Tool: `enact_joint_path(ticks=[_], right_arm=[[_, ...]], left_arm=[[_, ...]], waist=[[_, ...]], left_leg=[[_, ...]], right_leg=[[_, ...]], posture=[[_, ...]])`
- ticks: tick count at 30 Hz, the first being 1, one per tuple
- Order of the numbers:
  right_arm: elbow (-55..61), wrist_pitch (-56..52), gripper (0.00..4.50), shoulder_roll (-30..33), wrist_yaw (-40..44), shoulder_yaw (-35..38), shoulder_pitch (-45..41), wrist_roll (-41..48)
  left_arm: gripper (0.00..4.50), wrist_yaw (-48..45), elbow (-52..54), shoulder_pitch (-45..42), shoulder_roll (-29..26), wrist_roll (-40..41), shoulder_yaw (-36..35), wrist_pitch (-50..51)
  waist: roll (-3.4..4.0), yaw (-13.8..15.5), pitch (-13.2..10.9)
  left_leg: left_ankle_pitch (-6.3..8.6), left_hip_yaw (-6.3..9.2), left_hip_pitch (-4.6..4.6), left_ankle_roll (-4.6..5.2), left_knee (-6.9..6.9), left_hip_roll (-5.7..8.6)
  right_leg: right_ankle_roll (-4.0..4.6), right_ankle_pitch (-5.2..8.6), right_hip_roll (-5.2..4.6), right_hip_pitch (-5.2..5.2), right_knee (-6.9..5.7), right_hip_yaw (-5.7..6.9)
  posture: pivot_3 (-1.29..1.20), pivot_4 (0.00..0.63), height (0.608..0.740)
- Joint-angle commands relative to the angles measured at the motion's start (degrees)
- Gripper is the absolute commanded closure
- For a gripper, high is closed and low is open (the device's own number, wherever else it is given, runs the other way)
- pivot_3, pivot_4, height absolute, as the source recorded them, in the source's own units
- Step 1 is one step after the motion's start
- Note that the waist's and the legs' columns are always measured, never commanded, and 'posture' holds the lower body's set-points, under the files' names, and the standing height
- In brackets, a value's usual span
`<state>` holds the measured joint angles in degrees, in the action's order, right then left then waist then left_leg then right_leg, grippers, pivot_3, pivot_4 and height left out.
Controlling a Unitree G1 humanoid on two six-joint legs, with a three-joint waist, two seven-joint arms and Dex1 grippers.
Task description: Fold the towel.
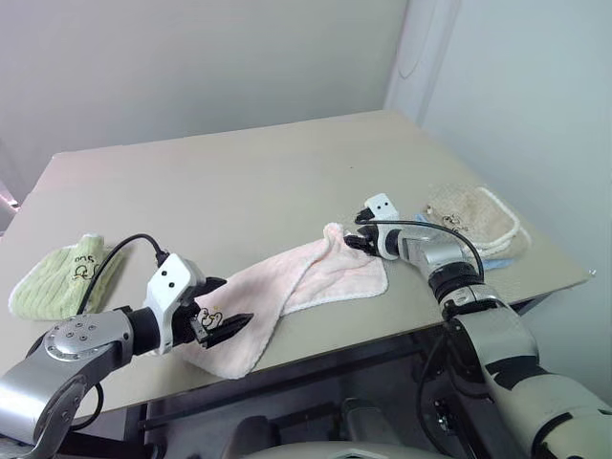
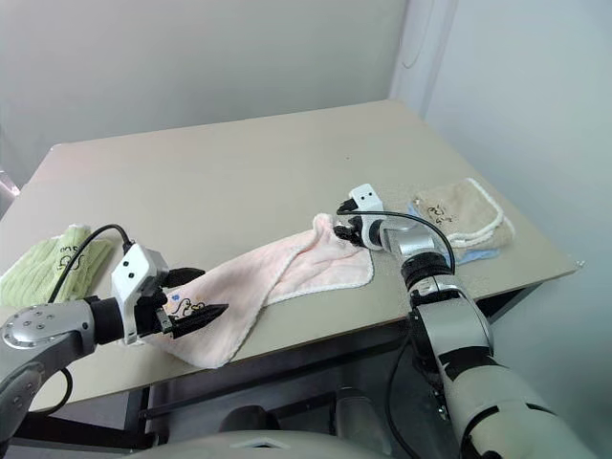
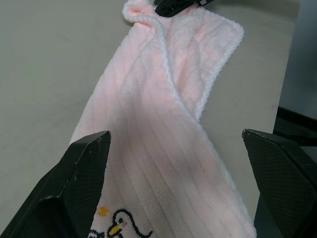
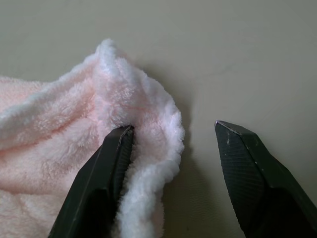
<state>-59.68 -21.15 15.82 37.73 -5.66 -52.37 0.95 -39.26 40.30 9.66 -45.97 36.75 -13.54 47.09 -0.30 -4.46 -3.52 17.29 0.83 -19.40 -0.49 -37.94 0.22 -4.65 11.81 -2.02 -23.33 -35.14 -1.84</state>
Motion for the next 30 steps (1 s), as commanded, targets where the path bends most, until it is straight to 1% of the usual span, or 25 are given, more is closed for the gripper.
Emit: enact_joint_path(ticks=[1, 7, 8, 12, 16, 18, 20, 23, 27, 30], right_arm=[[-2.85, -0.08, 2.4, -1.37, -1.1, -0.44, -0.15, -1.38], [-4.35, -0.17, 4.38, -1.79, -2.02, -0.66, -1.7, -2.57], [-4.27, 0.06, 4.45, -1.81, -1.99, -0.44, -1.87, -2.45], [-2.16, 3.18, 4.45, -1.45, -3.38, 1.62, -2.1, -1.2], [2.1, 6.66, 4.45, -1.48, -4.57, 5.68, -1.4, 2.23], [6.48, 6.53, 4.45, -1.82, -3.7, 8.16, -0.46, 4.97], [13.48, 6.66, 4.45, -2.04, -2.92, 9.71, 1.58, 7.32], [20.74, 2.34, 4.45, -2.26, -1.22, 10.82, 3.46, 10.56], [30.57, 1.43, 4.45, -1.78, -2.82, 12.42, 6.07, 12.91], [34.47, -0.06, 4.45, -1.53, -4.07, 13.27, 7.27, 14.09]], left_arm=[[0.0, 0.71, 1.52, -0.49, -0.56, 0.09, -1.72, -0.36], [0.0, 0.34, 0.01, 0.49, -0.28, -1.45, -0.63, -2.42], [0.0, 0.15, -0.34, 0.61, -0.33, -1.73, -0.54, -2.8], [0.0, -1.57, -2.7, 1.51, -0.69, -2.68, -1.42, -4.83], [0.0, -3.44, -4.37, 3.24, -1.29, -3.4, -2.86, -6.41], [0.0, -3.77, -4.7, 4.42, -1.49, -4.1, -3.23, -7.17], [0.0, -4.24, -5.37, 5.78, -1.3, -5.2, -2.89, -8.62], [0.0, -4.41, -5.77, 6.63, -0.76, -6.05, -2.2, -10.0], [0.0, -4.44, -5.94, 6.87, -0.09, -6.77, -0.85, -10.77], [0.0, -5.36, -7.53, 6.64, -0.13, -9.0, 1.66, -12.89]], waist=[[-0.01, -0.19, 0.01], [0.01, -1.07, 0.01], [0.01, -1.07, 0.02], [0.07, -1.18, -0.02], [0.24, -1.2, -0.15], [0.26, -1.19, -0.18], [0.33, -1.13, -0.22], [0.33, -1.07, -0.22], [0.33, -0.93, -0.22], [0.33, -0.96, -0.22]], left_leg=[[0.0, 0.16, 0.01, 0.0, 0.0, -0.03], [-0.01, 0.54, 0.08, -0.01, -0.07, -0.04], [-0.01, 0.58, 0.08, -0.02, -0.07, -0.04], [-0.01, 0.63, 0.04, -0.02, -0.08, -0.03], [-0.01, 0.63, -0.11, -0.02, -0.04, -0.03], [-0.01, 0.63, -0.19, -0.02, 0.04, -0.02], [-0.01, 0.63, -0.25, -0.01, 0.12, -0.02], [-0.01, 0.62, -0.23, -0.01, 0.34, -0.03], [-0.01, 0.62, -0.11, -0.01, 0.56, -0.04], [-0.01, 0.62, -0.1, -0.01, 0.66, -0.04]], right_leg=[[0.01, 0.0, 0.05, 0.02, 0.0, 0.0], [0.07, -0.04, 0.24, 0.19, -0.01, -0.02], [0.07, -0.04, 0.25, 0.2, -0.01, -0.02], [0.07, -0.04, 0.27, 0.18, 0.0, -0.02], [0.12, -0.01, 0.27, 0.01, 0.01, -0.03], [0.2, 0.03, 0.27, -0.09, 0.01, -0.04], [0.25, 0.06, 0.29, -0.18, 0.01, -0.04], [0.32, 0.12, 0.31, -0.26, 0.01, -0.07], [0.42, 0.19, 0.34, -0.27, 0.01, -0.07], [0.47, 0.22, 0.36, -0.3, 0.01, -0.07]], posture=[[0.0, 0.0, 0.74], [0.0, 0.0, 0.74], [0.0, 0.0, 0.74], [0.0, 0.0, 0.74], [0.0, 0.0, 0.74], [0.0, 0.0, 0.74], [0.0, 0.0, 0.74], [0.0, 0.0, 0.74], [0.0, 0.0, 0.74], [0.0, 0.0, 0.74]])
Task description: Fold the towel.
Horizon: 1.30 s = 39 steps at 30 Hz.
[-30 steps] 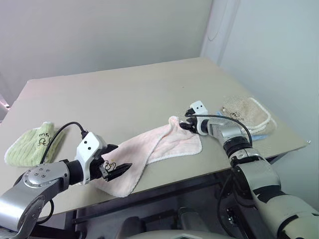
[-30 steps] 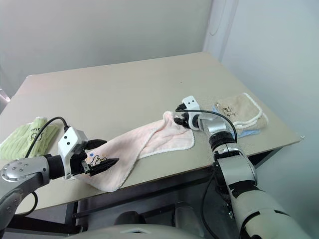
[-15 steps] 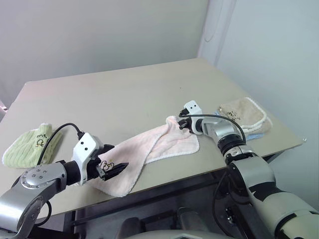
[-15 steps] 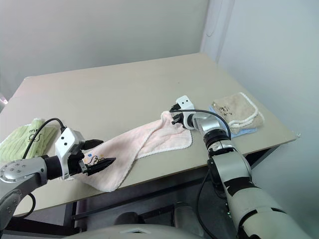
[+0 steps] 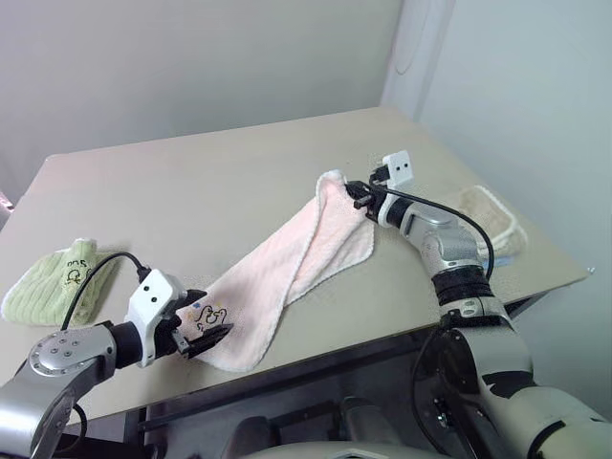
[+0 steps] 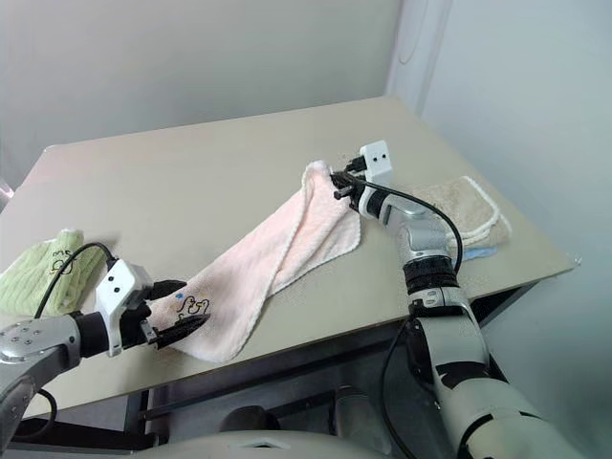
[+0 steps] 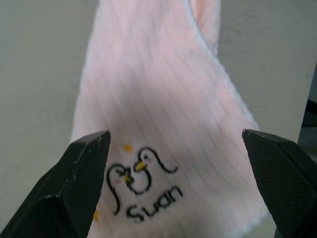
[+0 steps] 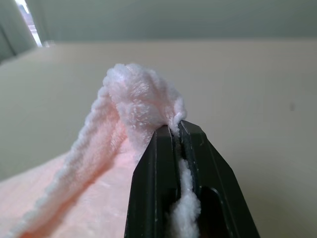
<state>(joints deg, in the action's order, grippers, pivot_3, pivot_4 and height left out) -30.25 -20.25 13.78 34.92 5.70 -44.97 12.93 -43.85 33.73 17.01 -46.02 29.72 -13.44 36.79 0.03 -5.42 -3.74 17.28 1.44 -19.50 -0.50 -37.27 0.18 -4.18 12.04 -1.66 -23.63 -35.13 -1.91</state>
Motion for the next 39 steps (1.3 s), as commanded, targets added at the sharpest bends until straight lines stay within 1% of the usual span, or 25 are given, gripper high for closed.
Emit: enact_joint_path(ticks=[1, 4, 10, 16, 23, 27, 31, 34, 36, 37, 38, 39], right_arm=[[5.56, -1.26, 4.45, 0.52, -1.88, 2.18, 0.1, 2.3], [5.03, -2.53, 4.45, 0.92, -3.86, 2.05, 0.24, 1.67], [4.39, -3.62, 4.45, 0.91, -8.31, 1.87, 0.89, 0.26], [3.66, -4.79, 4.45, 0.81, -11.33, 1.61, 1.73, -0.74], [4.94, -6.64, 4.45, 0.89, -12.39, 1.14, 3.08, -0.79], [6.16, -7.85, 4.45, 1.12, -12.77, 1.22, 3.41, -0.6], [6.0, -8.74, 4.45, 1.43, -13.44, 1.21, 3.59, -0.91], [6.85, -10.21, 4.45, 1.3, -13.99, 1.56, 4.01, -0.42], [7.22, -10.73, 4.45, 1.33, -14.19, 1.68, 4.27, -0.27], [7.29, -11.12, 4.5, 1.37, -14.39, 1.72, 4.32, -0.29], [7.27, -11.39, 4.5, 1.44, -14.57, 1.71, 4.32, -0.39], [7.31, -11.42, 4.5, 1.53, -14.72, 1.64, 4.33, -0.56]], left_arm=[[0.0, -0.94, -1.6, -1.33, 0.15, -2.23, 2.22, -3.07], [0.0, -1.73, -2.74, -3.09, 0.68, -2.21, 3.54, -3.98], [0.0, -4.89, -4.02, -2.57, -0.15, -3.75, 5.75, -6.53], [0.0, -8.28, -4.89, -4.37, 0.33, -3.79, 7.9, -8.91], [0.0, -11.86, -7.5, -8.11, 0.18, -9.56, 17.31, -13.65], [0.0, -11.44, -9.13, -10.0, 0.44, -15.01, 23.91, -14.8], [0.0, -10.64, -10.62, -10.93, 1.52, -16.44, 26.26, -13.64], [0.0, -9.51, -11.4, -11.59, 2.43, -16.09, 26.18, -11.18], [0.0, -9.54, -11.2, -11.93, 3.02, -14.36, 25.3, -9.28], [0.39, -9.61, -11.27, -12.23, 3.22, -13.63, 24.94, -8.38], [0.61, -9.76, -11.57, -12.53, 3.21, -13.43, 24.85, -7.81], [0.96, -9.93, -12.02, -12.74, 3.05, -13.6, 24.97, -7.72]], waist=[[0.0, -0.01, 0.0], [-0.01, 0.0, 0.0], [0.01, -0.13, -0.01], [0.01, 0.01, -0.01], [0.01, -0.05, -0.01], [0.01, -0.12, -0.01], [0.01, -0.07, -0.01], [0.01, 0.05, -0.01], [0.01, 0.05, -0.01], [0.01, 0.05, -0.01], [0.01, 0.06, -0.01], [0.01, 0.02, -0.01]], left_leg=[[0.0, -0.01, 0.01, 0.0, 0.02, 0.0], [0.0, -0.01, 0.0, 0.0, 0.02, 0.0], [0.0, -0.06, 0.0, 0.0, 0.07, 0.0], [0.0, -0.08, -0.04, 0.01, 0.11, 0.0], [0.0, -0.18, -0.03, 0.01, 0.11, 0.0], [-0.01, -0.21, -0.01, 0.01, 0.12, 0.0], [-0.01, -0.27, 0.01, 0.02, 0.12, -0.01], [-0.01, -0.26, 0.03, 0.02, 0.11, -0.01], [-0.01, -0.25, 0.03, 0.02, 0.1, 0.0], [-0.01, -0.25, 0.03, 0.02, 0.09, 0.0], [-0.01, -0.25, 0.04, 0.02, 0.09, 0.0], [-0.01, -0.25, 0.04, 0.02, 0.08, 0.0]], right_leg=[[0.01, 0.0, 0.0, 0.0, 0.0, 0.0], [0.02, 0.01, 0.01, -0.02, 0.0, 0.0], [0.04, 0.02, 0.01, -0.07, 0.0, -0.05], [0.06, 0.03, 0.03, -0.13, -0.01, -0.08], [0.05, 0.03, 0.06, -0.14, -0.01, -0.18], [0.05, 0.03, 0.08, -0.14, -0.03, -0.25], [0.04, 0.03, 0.11, -0.16, -0.05, -0.33], [0.03, 0.03, 0.11, -0.14, -0.06, -0.34], [0.03, 0.03, 0.11, -0.12, -0.06, -0.36], [0.02, 0.03, 0.11, -0.12, -0.06, -0.36], [0.02, 0.03, 0.11, -0.11, -0.06, -0.37], [0.02, 0.03, 0.11, -0.1, -0.06, -0.37]], posture=[[0.0, 0.0, 0.74], [0.0, 0.0, 0.74], [0.0, 0.0, 0.74], [0.0, 0.0, 0.74], [0.0, 0.0, 0.74], [0.0, 0.0, 0.74], [0.0, 0.0, 0.74], [0.0, 0.0, 0.74], [0.0, 0.0, 0.74], [0.0, 0.0, 0.74], [0.0, 0.0, 0.74], [0.0, 0.0, 0.74]])
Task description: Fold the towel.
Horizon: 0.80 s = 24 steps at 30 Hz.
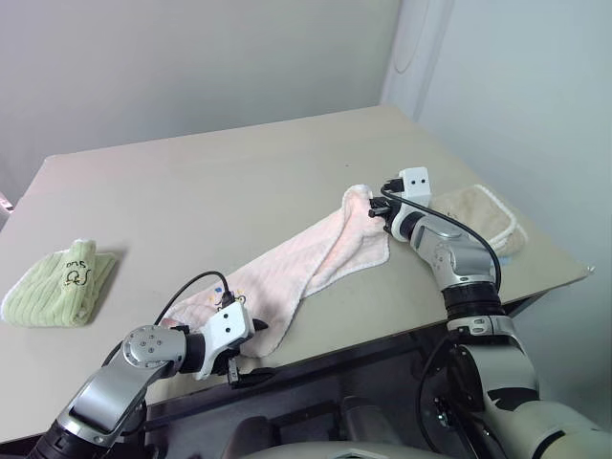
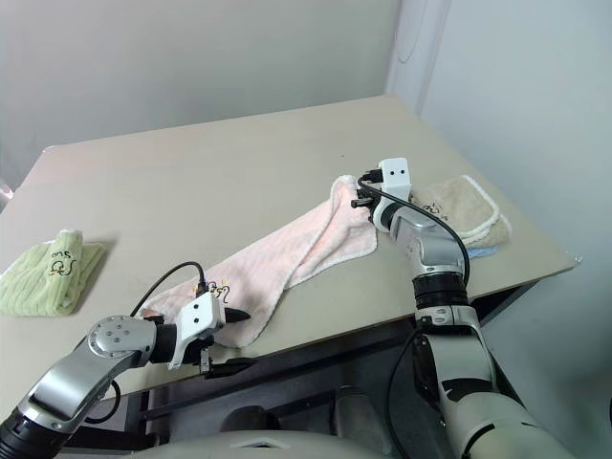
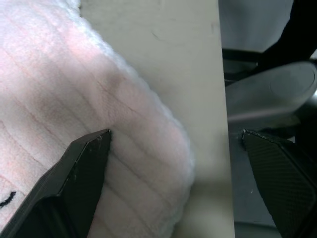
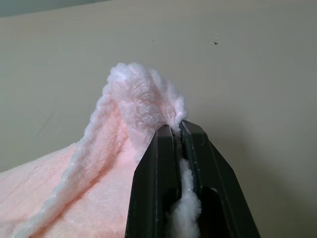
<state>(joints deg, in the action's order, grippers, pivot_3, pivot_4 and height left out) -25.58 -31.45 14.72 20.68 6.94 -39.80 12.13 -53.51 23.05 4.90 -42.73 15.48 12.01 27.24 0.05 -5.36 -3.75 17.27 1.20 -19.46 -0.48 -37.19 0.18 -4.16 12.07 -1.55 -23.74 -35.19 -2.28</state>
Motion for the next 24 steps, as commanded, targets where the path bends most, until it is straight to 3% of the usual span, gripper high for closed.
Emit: enact_joint_path(ticks=[1, 10, 15, 21, 24], right_arm=[[2.62, -0.25, 4.5, 0.69, -0.6, 0.26, -0.87, 0.02], [2.35, 0.6, 4.5, 1.35, -0.74, -0.47, -1.09, -1.4], [2.15, 1.5, 4.5, 1.58, -0.79, -0.38, -0.84, -1.9], [3.11, 8.48, 4.5, 2.6, 2.31, 0.75, 0.95, -0.68], [1.92, 13.19, 4.5, 3.16, 4.98, 1.0, 1.71, -0.12]], left_arm=[[1.35, -0.46, -1.83, -0.76, -0.44, 0.37, -0.3, 1.66], [4.48, -0.69, -3.95, -0.82, -0.66, -1.26, 0.64, -0.08], [4.48, -2.65, -3.0, 0.2, -1.36, 1.97, -2.2, -0.12], [4.48, -1.48, -0.45, 0.16, -3.07, 12.74, -18.33, 6.75], [4.48, -1.5, -1.79, -0.08, -4.12, 14.4, -23.07, 7.24]], waist=[[0.0, -0.07, 0.0], [0.01, -0.11, 0.0], [0.01, -0.23, 0.0], [-0.02, -0.16, -0.01], [-0.02, -0.14, -0.01]], left_leg=[[0.0, 0.0, 0.0, 0.0, 0.0, 0.01], [0.0, -0.02, 0.01, 0.0, 0.04, 0.0], [0.0, -0.02, 0.04, 0.0, 0.03, 0.0], [0.0, 0.0, -0.07, 0.0, 0.04, -0.03], [0.0, -0.02, -0.06, 0.0, 0.04, -0.03]], right_leg=[[0.0, 0.0, 0.01, 0.0, 0.0, 0.0], [-0.01, 0.01, 0.03, -0.01, 0.01, -0.04], [-0.01, 0.01, 0.06, -0.01, -0.02, -0.04], [-0.01, 0.01, 0.09, -0.14, -0.03, -0.05], [-0.02, 0.02, 0.07, -0.13, -0.02, -0.05]], posture=[[0.0, 0.0, 0.74], [0.0, 0.0, 0.74], [0.0, 0.0, 0.74], [0.0, 0.0, 0.74], [0.0, 0.0, 0.74]])
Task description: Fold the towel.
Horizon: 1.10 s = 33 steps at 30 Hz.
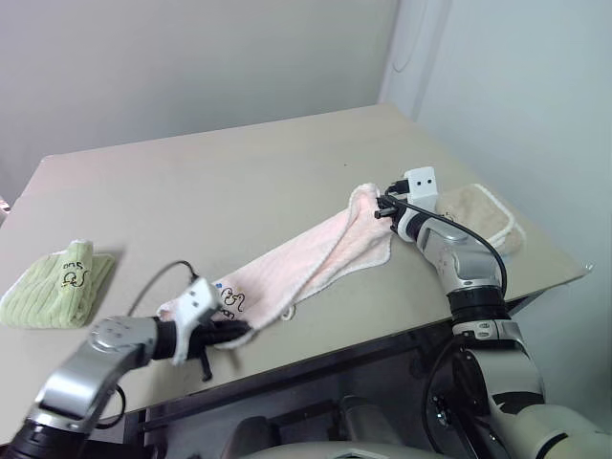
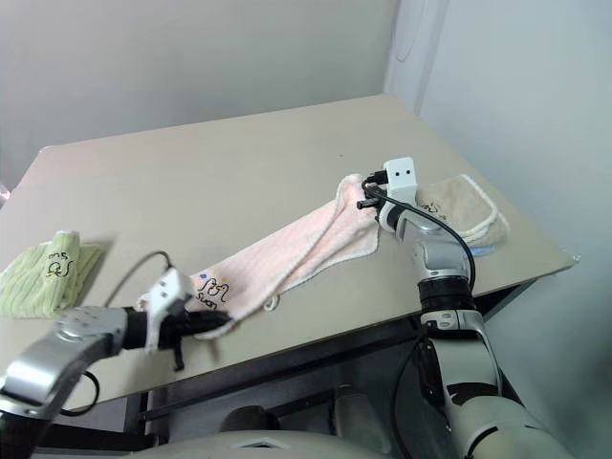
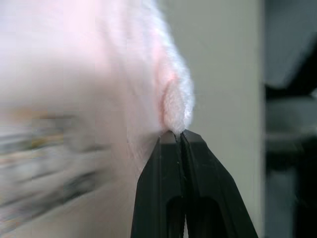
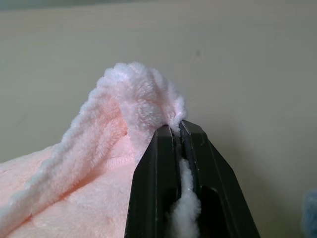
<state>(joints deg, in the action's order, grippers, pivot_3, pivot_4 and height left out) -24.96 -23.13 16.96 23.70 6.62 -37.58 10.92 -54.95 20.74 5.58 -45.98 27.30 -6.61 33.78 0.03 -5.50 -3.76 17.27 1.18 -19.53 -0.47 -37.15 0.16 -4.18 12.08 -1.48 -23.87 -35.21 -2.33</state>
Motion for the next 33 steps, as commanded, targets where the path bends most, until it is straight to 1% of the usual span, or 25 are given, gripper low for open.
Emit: enact_joint_path(ticks=[1, 4, 7, 12, 15, 20, 23, 27, 30, 33], right_arm=[[0.8, 5.65, 4.5, 1.01, 2.22, 1.38, -0.53, 1.03], [-2.75, 7.11, 4.5, 0.88, 2.34, 4.95, -2.04, 3.89], [-4.91, 8.28, 4.5, 1.59, 2.87, 5.86, -3.65, 4.64], [-9.72, 10.98, 4.5, 2.6, 3.62, 5.28, -6.72, 3.94], [-13.57, 13.32, 4.5, 2.66, 3.76, 4.73, -9.1, 3.2], [-25.69, 20.41, 4.5, 1.63, 1.36, 4.16, -15.91, 0.64], [-34.56, 26.22, 4.5, 0.96, -1.41, 4.74, -21.85, -0.54], [-42.63, 33.39, 4.5, -0.16, -3.56, 6.4, -29.31, -0.4], [-44.98, 39.4, 4.5, -0.98, -2.49, 7.95, -33.03, 0.45], [-44.88, 43.08, 4.5, -2.03, 3.41, 10.66, -33.13, 3.35]], left_arm=[[4.48, -0.06, 0.29, -0.91, -0.97, 2.83, -4.88, 0.92], [4.48, 0.97, -6.27, -5.5, -1.49, 5.14, -10.87, 2.0], [4.48, 1.07, -12.13, -9.61, -1.95, 6.05, -13.27, 1.68], [4.48, 5.09, -23.17, -19.94, 1.05, 5.33, -13.89, 0.14], [4.48, 6.96, -29.92, -26.74, 3.36, 3.21, -11.79, -2.23], [4.48, 11.08, -48.08, -40.71, 7.8, -5.59, -6.43, -13.1], [4.48, 15.41, -63.34, -51.83, 10.19, -10.27, -5.23, -22.36], [4.48, 19.69, -80.16, -64.18, 10.74, -15.37, -4.0, -32.25], [4.48, 20.69, -86.87, -69.45, 9.13, -17.82, -3.77, -37.47], [4.48, 18.68, -88.89, -70.45, 6.82, -18.33, -4.48, -40.93]], waist=[[0.0, -0.01, 0.0], [-0.09, 0.06, -0.01], [-0.09, -0.02, -0.01], [-0.08, -0.05, 0.0], [-0.11, 0.01, 0.01], [-0.12, 0.13, 0.01], [-0.12, -0.05, 0.01], [-0.15, -0.23, -0.01], [-0.15, -0.29, 0.0], [-0.16, -0.37, 0.01]], left_leg=[[0.0, -0.02, 0.0, 0.0, 0.0, 0.01], [0.0, -0.05, 0.03, 0.0, -0.02, 0.03], [0.0, -0.01, 0.04, 0.0, -0.05, 0.02], [0.0, -0.04, 0.04, 0.0, -0.03, 0.04], [0.0, -0.04, 0.03, -0.01, -0.04, 0.06], [-0.01, -0.04, 0.05, -0.02, -0.07, 0.14], [-0.01, -0.03, 0.03, -0.02, -0.07, 0.16], [-0.01, -0.06, -0.07, -0.02, 0.06, 0.16], [-0.01, -0.08, -0.36, -0.03, 0.12, 0.17], [-0.02, -0.07, -0.79, -0.05, 0.12, 0.14]], right_leg=[[0.0, 0.0, -0.02, 0.01, 0.01, 0.0], [-0.01, 0.0, -0.02, 0.06, 0.01, -0.03], [-0.01, -0.01, 0.03, 0.07, -0.02, -0.02], [-0.02, -0.04, 0.03, 0.07, -0.02, -0.04], [-0.13, -0.13, 0.01, 0.08, -0.02, -0.04], [0.01, -0.26, -0.01, 0.15, -0.02, -0.04], [0.01, -0.29, -0.02, 0.15, 0.0, -0.05], [-0.07, -0.35, -0.02, -0.05, -0.01, -0.11], [-0.08, -0.36, -0.05, -0.47, -0.14, -0.15], [-0.07, -0.38, -0.09, -0.91, -0.22, -0.15]], posture=[[0.0, 0.0, 0.74], [0.0, 0.0, 0.74], [0.0, 0.0, 0.74], [0.0, 0.0, 0.74], [0.0, 0.0, 0.74], [0.0, 0.0, 0.74], [0.0, 0.0, 0.74], [0.0, 0.0, 0.74], [0.0, 0.0, 0.74], [0.0, 0.0, 0.74]])
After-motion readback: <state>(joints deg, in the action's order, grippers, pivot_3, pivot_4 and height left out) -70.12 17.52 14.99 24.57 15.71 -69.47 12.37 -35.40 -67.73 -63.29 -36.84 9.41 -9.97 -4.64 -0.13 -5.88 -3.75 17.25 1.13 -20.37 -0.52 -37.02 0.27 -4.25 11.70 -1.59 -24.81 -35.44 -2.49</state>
